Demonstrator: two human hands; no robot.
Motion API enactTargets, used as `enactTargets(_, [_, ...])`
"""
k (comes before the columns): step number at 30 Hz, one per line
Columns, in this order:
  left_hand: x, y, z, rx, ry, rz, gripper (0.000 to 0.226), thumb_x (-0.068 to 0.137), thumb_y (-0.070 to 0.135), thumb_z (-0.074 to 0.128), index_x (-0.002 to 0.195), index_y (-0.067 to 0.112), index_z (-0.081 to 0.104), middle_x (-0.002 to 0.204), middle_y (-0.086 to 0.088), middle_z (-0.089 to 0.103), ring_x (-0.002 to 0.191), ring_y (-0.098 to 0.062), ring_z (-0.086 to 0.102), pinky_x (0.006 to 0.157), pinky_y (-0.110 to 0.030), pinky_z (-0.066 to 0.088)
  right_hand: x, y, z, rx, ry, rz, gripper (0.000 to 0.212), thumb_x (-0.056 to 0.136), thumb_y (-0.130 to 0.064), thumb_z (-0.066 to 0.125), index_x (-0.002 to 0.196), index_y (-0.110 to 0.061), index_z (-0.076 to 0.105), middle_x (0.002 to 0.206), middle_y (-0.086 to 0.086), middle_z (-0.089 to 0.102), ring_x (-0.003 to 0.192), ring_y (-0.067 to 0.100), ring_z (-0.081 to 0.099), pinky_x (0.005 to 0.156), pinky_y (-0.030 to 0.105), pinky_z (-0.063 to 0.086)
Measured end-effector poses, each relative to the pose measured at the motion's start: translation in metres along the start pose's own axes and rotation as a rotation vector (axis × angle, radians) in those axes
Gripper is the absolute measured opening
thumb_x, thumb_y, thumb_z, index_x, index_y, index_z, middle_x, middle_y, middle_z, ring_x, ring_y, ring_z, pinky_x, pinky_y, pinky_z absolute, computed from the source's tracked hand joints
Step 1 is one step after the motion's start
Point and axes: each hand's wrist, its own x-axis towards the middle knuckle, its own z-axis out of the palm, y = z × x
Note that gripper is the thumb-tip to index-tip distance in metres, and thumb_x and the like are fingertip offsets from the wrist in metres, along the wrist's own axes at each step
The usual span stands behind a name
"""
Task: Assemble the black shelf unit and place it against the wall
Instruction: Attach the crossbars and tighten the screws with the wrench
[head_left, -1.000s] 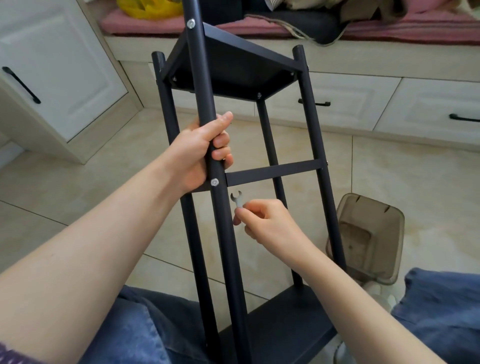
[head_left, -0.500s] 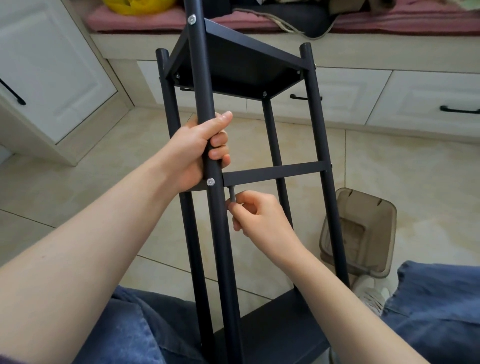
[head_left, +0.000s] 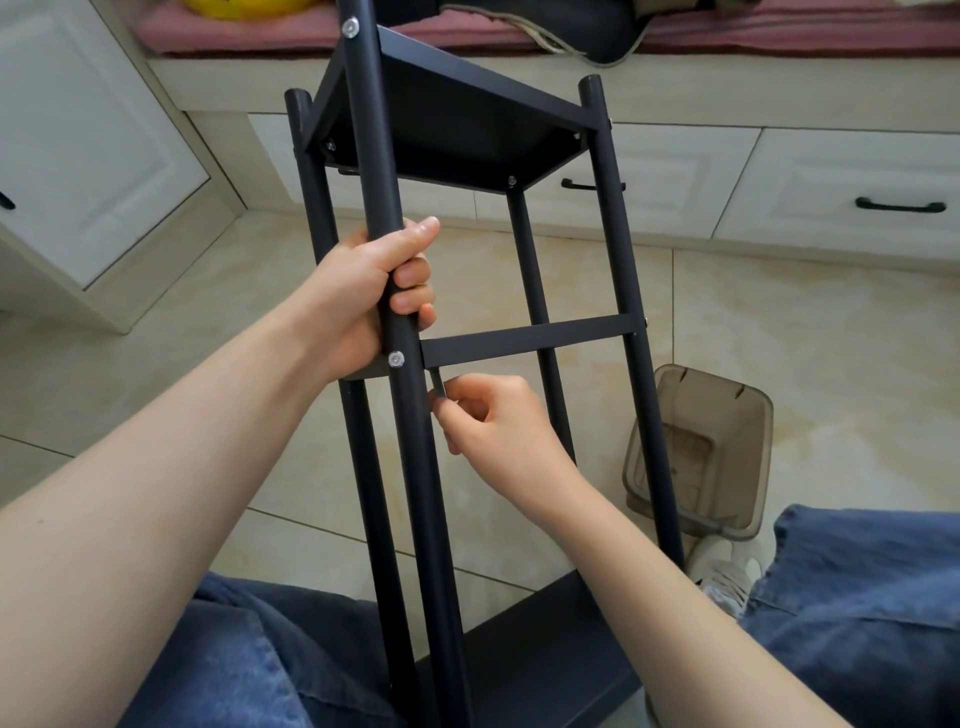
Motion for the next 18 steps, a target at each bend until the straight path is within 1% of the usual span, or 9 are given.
enactTargets(2, [0.000,0.000,0.001,0.005,-0.004,-0.001,0.030,0.099,0.028,0.062,0.075,0.024,0.044,0.056,0.008,0.033,0.044,-0.007,0.031,0.049,-0.019,0.042,0.001,0.000,0.000,0.013,0.017,-0.005,0.045,0.096,-0.016,0.056,0.054,-0.030,0.052,0.053,-0.003,0.052,0.045,0.003,0.039,0.048,0.014,0.032])
enactTargets(5, [0.000,0.000,0.002,0.007,-0.009,-0.005,0.031,0.099,0.028,0.061,0.074,0.024,0.043,0.057,0.008,0.032,0.045,-0.007,0.030,0.049,-0.019,0.041,0.001,0.000,-0.001,0.034,0.031,-0.013,0.043,0.097,-0.016,0.056,0.056,-0.029,0.057,0.055,-0.002,0.058,0.045,0.001,0.043,0.049,0.013,0.033])
enactTargets(7, [0.000,0.000,0.002,0.007,-0.010,-0.006,0.031,0.099,0.028,0.061,0.074,0.024,0.044,0.057,0.007,0.032,0.045,-0.007,0.030,0.049,-0.019,0.042,0.002,0.000,-0.002,0.043,0.031,-0.021,0.042,0.097,-0.015,0.056,0.058,-0.031,0.060,0.055,-0.002,0.061,0.047,0.001,0.043,0.052,0.017,0.036])
enactTargets(9, [-0.001,0.000,0.003,0.007,-0.009,-0.006,0.031,0.099,0.028,0.062,0.075,0.024,0.044,0.058,0.007,0.032,0.045,-0.007,0.031,0.049,-0.019,0.042,0.002,0.001,-0.002,0.040,0.033,-0.041,0.039,0.096,-0.015,0.055,0.061,-0.030,0.064,0.056,-0.003,0.065,0.050,0.004,0.046,0.054,0.024,0.043])
enactTargets(10, [-0.001,0.000,0.003,0.009,-0.009,-0.006,0.030,0.099,0.028,0.062,0.075,0.024,0.044,0.058,0.007,0.032,0.045,-0.007,0.031,0.050,-0.019,0.042,0.003,0.001,-0.001,0.033,0.035,-0.051,0.035,0.096,-0.015,0.056,0.065,-0.027,0.068,0.058,-0.004,0.066,0.053,0.010,0.050,0.057,0.030,0.047])
enactTargets(12, [0.000,0.000,0.003,0.011,-0.011,-0.004,0.030,0.099,0.028,0.061,0.074,0.024,0.044,0.057,0.008,0.033,0.045,-0.007,0.031,0.050,-0.019,0.042,0.005,0.003,0.000,0.022,0.038,-0.070,0.028,0.096,-0.015,0.056,0.074,-0.015,0.074,0.059,-0.005,0.068,0.058,0.024,0.056,0.064,0.038,0.053])
enactTargets(13, [0.000,0.000,0.003,0.011,-0.013,-0.004,0.030,0.099,0.028,0.062,0.074,0.024,0.044,0.057,0.008,0.033,0.045,-0.007,0.031,0.050,-0.019,0.042,0.006,0.005,0.001,0.019,0.042,-0.084,0.026,0.096,-0.014,0.056,0.078,-0.011,0.075,0.059,-0.005,0.068,0.060,0.026,0.059,0.065,0.040,0.054])
enactTargets(16, [0.000,0.000,0.002,0.013,-0.015,-0.005,0.030,0.099,0.028,0.062,0.075,0.024,0.044,0.057,0.008,0.033,0.045,-0.006,0.031,0.050,-0.018,0.042,0.010,0.012,0.004,0.022,0.068,-0.131,0.022,0.096,-0.012,0.058,0.086,-0.007,0.077,0.063,-0.002,0.071,0.059,0.020,0.061,0.069,0.041,0.055])
enactTargets(18, [0.000,0.000,0.002,0.015,-0.015,-0.004,0.030,0.099,0.028,0.062,0.075,0.025,0.044,0.057,0.008,0.033,0.045,-0.006,0.031,0.050,-0.018,0.042,0.013,0.018,0.007,0.045,0.087,-0.156,0.021,0.096,-0.012,0.059,0.090,-0.006,0.077,0.066,0.000,0.071,0.059,0.020,0.062,0.069,0.039,0.056])
